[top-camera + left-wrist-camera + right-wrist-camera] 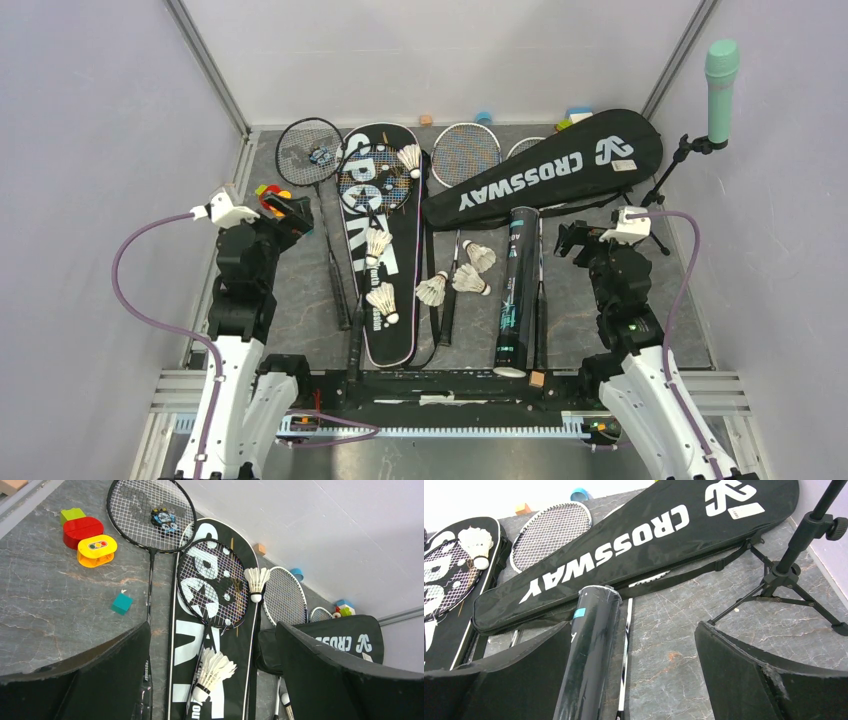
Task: Pack up the badminton gear
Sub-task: Pick up the shuttle tube at the center of the board.
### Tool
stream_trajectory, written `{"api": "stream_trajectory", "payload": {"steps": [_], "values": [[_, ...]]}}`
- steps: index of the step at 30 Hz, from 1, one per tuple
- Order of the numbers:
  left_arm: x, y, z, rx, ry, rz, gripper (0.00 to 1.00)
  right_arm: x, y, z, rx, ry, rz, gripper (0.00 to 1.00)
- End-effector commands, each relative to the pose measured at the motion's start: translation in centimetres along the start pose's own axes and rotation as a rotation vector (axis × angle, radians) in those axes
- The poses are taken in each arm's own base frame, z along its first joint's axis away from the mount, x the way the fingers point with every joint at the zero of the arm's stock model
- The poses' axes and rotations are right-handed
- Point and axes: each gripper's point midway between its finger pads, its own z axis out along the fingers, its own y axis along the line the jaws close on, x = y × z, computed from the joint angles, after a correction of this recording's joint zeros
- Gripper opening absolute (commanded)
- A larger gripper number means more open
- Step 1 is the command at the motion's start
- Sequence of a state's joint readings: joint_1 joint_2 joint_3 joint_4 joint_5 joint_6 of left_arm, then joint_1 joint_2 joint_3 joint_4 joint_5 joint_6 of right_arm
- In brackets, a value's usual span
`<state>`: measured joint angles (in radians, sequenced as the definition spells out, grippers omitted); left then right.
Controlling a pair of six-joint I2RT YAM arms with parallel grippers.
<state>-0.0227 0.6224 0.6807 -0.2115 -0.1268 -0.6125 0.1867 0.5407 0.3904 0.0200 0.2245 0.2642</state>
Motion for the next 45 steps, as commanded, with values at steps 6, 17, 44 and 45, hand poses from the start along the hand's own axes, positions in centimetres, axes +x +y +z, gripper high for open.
{"api": "stream_trajectory", "payload": {"steps": [6, 17, 44, 45], "values": [[1.4, 0.0, 0.9, 0.010, 0.046, -0.036, 1.00, 3.4, 5.6, -0.8, -0.333, 0.201, -0.041, 0.98], [5.2, -0.8, 2.3, 0.077, 0.196, -0.056, 1.00, 11.1, 7.6, -0.3, -0.286, 0.530, 0.024, 0.98], [6.6, -14.4, -1.9, 0.965, 0.193, 0.288, 1.00, 10.2, 14.0, -1.3, -0.440, 0.476, -0.150, 0.60], [6.9, -15.8, -3.0, 1.069, 0.176, 0.387, 1.00, 10.0, 14.3, -1.8, -0.481, 0.503, -0.194, 0.60]]}}
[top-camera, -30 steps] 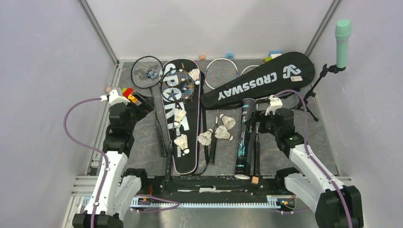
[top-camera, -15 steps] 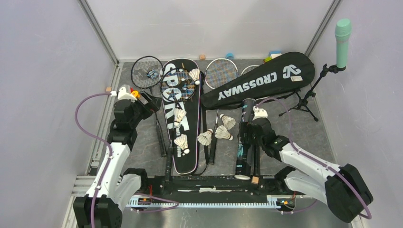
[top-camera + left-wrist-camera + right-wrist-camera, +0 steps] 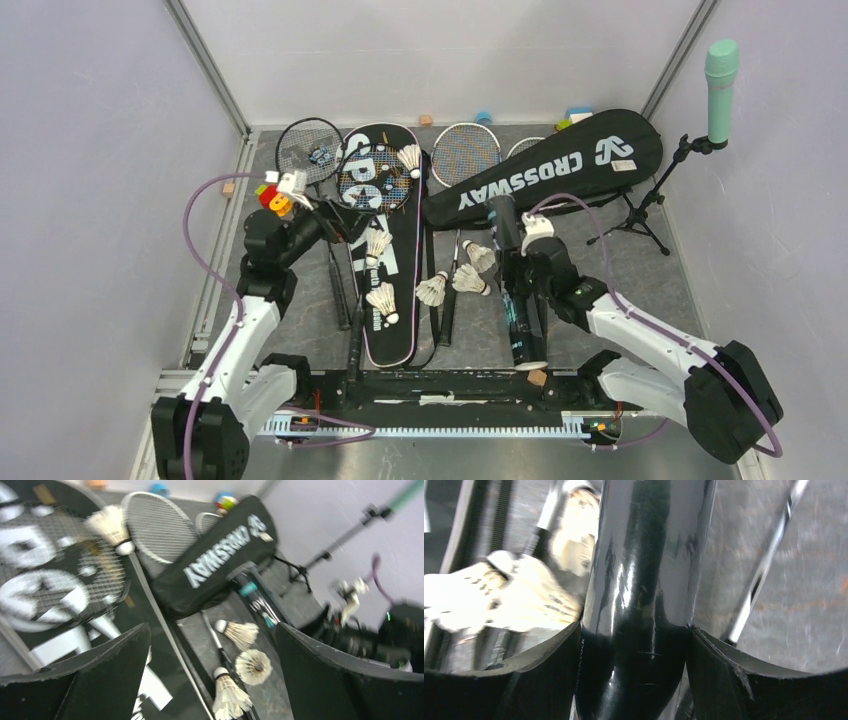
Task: Pack up the badminton gear
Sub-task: Pick up the shuttle tube at the center of the board.
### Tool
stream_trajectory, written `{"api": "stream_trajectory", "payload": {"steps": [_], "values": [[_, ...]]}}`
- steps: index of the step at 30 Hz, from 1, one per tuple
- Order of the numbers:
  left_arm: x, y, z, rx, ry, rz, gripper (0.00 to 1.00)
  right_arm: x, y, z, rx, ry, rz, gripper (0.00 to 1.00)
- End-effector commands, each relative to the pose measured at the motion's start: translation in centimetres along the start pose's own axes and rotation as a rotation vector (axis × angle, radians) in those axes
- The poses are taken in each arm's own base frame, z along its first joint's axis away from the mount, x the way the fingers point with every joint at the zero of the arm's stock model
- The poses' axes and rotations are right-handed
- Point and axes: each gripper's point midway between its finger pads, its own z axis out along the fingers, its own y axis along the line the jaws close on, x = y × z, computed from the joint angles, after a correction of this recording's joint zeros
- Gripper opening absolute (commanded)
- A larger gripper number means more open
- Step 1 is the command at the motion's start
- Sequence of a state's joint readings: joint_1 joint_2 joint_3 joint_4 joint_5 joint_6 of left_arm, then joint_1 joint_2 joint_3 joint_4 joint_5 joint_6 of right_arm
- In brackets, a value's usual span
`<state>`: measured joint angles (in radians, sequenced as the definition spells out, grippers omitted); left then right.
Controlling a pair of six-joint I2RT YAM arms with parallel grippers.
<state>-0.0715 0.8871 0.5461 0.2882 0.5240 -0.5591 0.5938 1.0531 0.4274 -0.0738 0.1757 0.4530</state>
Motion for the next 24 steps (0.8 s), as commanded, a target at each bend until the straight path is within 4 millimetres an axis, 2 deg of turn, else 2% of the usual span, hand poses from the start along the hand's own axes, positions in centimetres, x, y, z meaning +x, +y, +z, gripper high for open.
{"api": "stream_trajectory", "payload": {"steps": [1, 2, 4, 5, 8, 11, 13, 15, 18, 21, 24], "values": [[-0.5, -9.9, 0.3, 0.487, 0.030, 0.475, 1.00, -6.5, 5.0, -2.8, -0.226, -0.069, -0.222, 0.60], [0.3, -11.7, 0.2, 0.586, 0.060, 0.601, 1.00, -6.1, 5.3, -3.1, -0.253, -0.024, -0.259, 0.59], [2.9, -13.7, -0.4, 0.759, 0.159, 0.845, 1.00, -5.2, 6.5, -3.6, -0.339, 0.070, -0.300, 0.56], [3.4, -14.9, -0.3, 0.810, 0.179, 0.925, 1.00, -4.8, 7.2, -4.0, -0.387, 0.106, -0.304, 0.56], [4.7, -16.4, 0.6, 0.891, 0.232, 1.115, 1.00, -4.5, 9.6, -5.3, -0.535, 0.176, -0.304, 0.56], [7.6, -16.1, 0.6, 0.988, 0.377, 1.295, 1.00, -5.0, 11.0, -6.6, -0.623, 0.199, -0.305, 0.57], [10.1, -15.4, 1.1, 1.004, 0.505, 1.355, 1.00, -5.5, 11.9, -7.5, -0.671, 0.195, -0.304, 0.57], [11.6, -14.9, 2.2, 0.983, 0.576, 1.404, 1.00, -6.0, 12.7, -8.3, -0.719, 0.189, -0.290, 0.58], [13.5, -15.6, 2.4, 1.056, 0.597, 1.395, 1.00, -6.4, 13.4, -8.8, -0.753, 0.172, -0.264, 0.57], [14.5, -16.3, 2.0, 1.147, 0.570, 1.377, 1.00, -7.0, 13.7, -9.1, -0.763, 0.151, -0.249, 0.58], [15.1, -16.6, 2.7, 1.137, 0.544, 1.377, 1.00, -7.8, 14.3, -9.8, -0.796, 0.134, -0.251, 0.58]]}}
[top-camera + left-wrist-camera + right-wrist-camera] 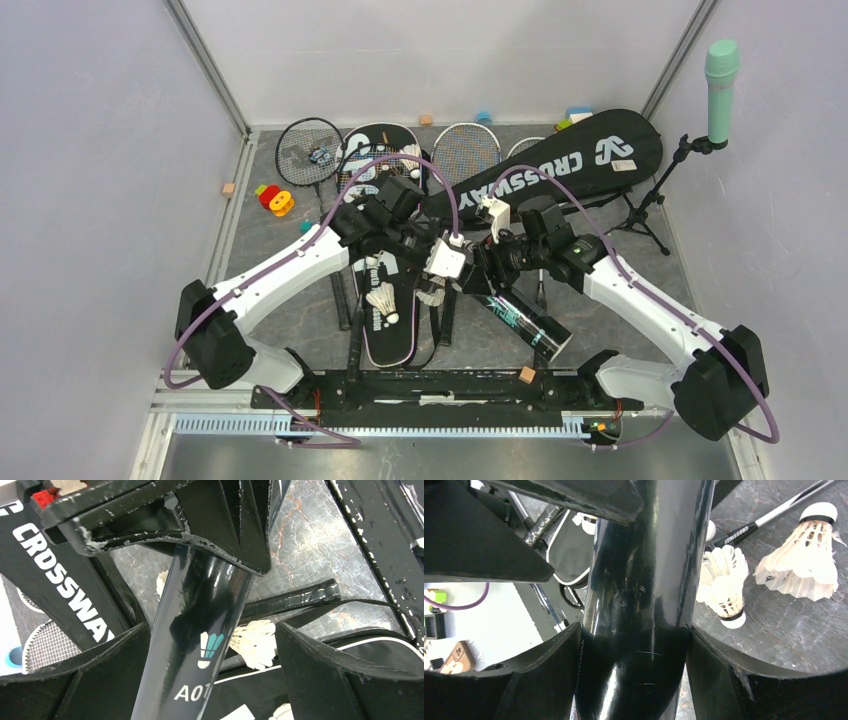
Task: Pack up the badminton gear
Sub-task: Pick up the shuttle tube at the center of the board.
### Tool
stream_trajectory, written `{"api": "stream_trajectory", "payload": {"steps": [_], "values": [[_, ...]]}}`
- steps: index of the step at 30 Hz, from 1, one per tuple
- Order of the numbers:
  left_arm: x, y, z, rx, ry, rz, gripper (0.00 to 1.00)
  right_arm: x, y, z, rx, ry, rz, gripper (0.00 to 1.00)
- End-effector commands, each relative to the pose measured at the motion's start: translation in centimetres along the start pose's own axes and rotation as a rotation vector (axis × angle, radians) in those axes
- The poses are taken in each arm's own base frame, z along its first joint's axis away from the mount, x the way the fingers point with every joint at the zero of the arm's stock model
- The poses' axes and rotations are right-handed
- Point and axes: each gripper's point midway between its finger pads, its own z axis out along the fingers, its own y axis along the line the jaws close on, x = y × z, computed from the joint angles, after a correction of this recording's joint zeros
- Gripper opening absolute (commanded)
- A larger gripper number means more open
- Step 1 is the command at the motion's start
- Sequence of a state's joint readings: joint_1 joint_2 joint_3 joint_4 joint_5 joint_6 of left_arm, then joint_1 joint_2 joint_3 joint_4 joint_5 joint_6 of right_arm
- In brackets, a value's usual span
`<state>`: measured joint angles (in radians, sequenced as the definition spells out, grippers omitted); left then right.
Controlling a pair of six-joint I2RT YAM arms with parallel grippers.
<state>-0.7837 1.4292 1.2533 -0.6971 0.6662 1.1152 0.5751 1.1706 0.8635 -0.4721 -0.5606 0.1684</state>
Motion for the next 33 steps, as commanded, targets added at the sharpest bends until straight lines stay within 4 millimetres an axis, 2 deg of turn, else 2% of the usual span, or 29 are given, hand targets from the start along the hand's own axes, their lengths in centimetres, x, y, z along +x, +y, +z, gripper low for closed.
{"api": "stream_trajectory", "payload": {"steps": [1, 6, 12, 17, 23, 28, 30, 33], "values": [[-1.3, 0.9, 0.2, -0.032, -0.041, 0.099, 1.00, -4.3, 3.3, -1.7, -0.115, -0.123, -0.064, 0.57], [-0.7, 2.9, 1.9, -0.103, -0.023, 0.076, 1.00, -4.3, 4.9, -1.8, -0.209, -0.126, -0.037, 0.57], [-0.3, 3.0, 2.6, -0.092, -0.004, 0.086, 1.00, -5.5, 5.5, -2.1, -0.224, -0.159, -0.014, 0.57], [0.3, 3.0, 3.2, -0.085, 0.019, 0.080, 1.00, -6.7, 6.4, -3.2, -0.253, -0.205, -0.037, 0.58], [0.4, 4.0, 3.2, -0.122, 0.038, 0.039, 1.00, -6.9, 6.0, -4.2, -0.230, -0.240, -0.060, 0.68], [-0.2, 4.4, 3.0, -0.168, 0.005, 0.032, 0.85, -7.4, 4.3, -5.5, -0.126, -0.283, -0.083, 0.84], [-0.4, 4.7, 2.7, -0.201, -0.006, 0.020, 0.74, -7.5, 3.7, -6.2, -0.082, -0.299, -0.089, 0.89], [-0.5, 5.2, 2.2, -0.267, -0.019, 0.003, 0.68, -7.6, 3.2, -7.2, -0.028, -0.319, -0.102, 0.97]]}}
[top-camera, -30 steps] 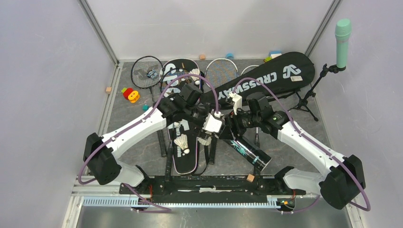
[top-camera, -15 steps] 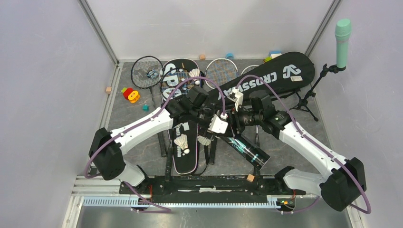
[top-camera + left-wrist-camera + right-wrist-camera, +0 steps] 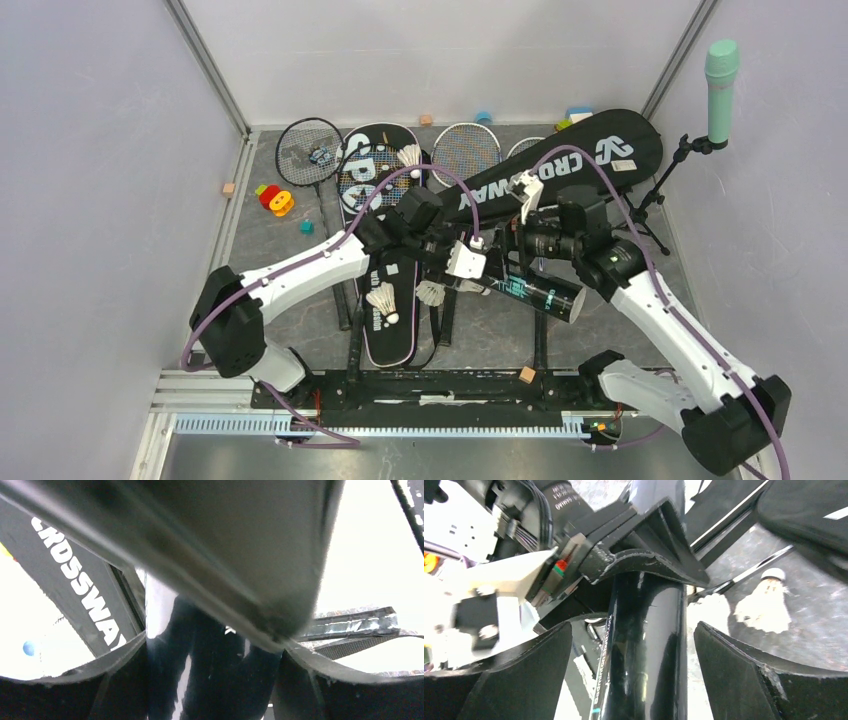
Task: Pack up the badminton gear
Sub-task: Pick up the shuttle tube at the center of the board.
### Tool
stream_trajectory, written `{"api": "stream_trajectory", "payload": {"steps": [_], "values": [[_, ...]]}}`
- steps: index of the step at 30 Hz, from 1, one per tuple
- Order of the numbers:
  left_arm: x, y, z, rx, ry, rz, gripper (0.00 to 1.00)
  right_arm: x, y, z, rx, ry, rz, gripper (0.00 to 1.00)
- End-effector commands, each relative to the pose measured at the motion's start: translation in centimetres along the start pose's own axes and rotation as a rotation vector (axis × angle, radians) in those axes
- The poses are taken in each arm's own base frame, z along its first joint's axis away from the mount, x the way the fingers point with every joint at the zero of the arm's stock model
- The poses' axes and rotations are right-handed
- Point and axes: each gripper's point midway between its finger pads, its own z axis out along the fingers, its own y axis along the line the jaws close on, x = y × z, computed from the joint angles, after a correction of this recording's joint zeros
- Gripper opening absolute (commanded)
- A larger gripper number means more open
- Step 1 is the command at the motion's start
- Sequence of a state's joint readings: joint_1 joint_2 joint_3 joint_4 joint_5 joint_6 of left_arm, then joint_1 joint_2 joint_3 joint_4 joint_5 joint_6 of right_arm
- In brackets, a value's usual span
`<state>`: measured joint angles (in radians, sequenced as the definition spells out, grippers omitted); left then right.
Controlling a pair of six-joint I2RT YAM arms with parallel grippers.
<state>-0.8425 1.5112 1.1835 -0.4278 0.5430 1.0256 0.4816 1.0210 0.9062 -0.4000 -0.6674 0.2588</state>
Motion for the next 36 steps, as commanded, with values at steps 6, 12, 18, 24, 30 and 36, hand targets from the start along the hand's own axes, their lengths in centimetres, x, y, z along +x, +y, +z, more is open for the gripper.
{"api": "stream_trajectory", "payload": {"steps": [6, 12, 18, 24, 30, 36], "values": [[-1.1, 4.0, -3.1, -0.333, -0.038, -0.051, 0.61, -4.2, -1.0, -5.8, 0.273, -0.121, -0.180, 0.98], [1.5, 4.0, -5.0, -0.539, 0.001, -0.131, 0.56, -6.0, -3.7, -13.7, 0.674, -0.335, -0.205, 0.98], [2.7, 2.7, -6.6, -0.618, 0.004, -0.170, 0.53, -5.8, -0.8, -15.6, 0.594, -0.467, -0.290, 0.98], [2.4, 2.3, -7.2, -0.639, -0.020, -0.157, 0.50, -3.4, -1.7, -13.1, 0.544, -0.338, -0.223, 0.87], [2.3, 2.1, -7.1, -0.636, -0.034, -0.155, 0.49, -2.6, -0.8, -9.9, 0.389, -0.257, -0.215, 0.65], [2.1, 2.3, -7.1, -0.670, -0.069, -0.145, 0.46, -2.4, 1.7, -8.2, 0.215, -0.226, -0.225, 0.02]]}}
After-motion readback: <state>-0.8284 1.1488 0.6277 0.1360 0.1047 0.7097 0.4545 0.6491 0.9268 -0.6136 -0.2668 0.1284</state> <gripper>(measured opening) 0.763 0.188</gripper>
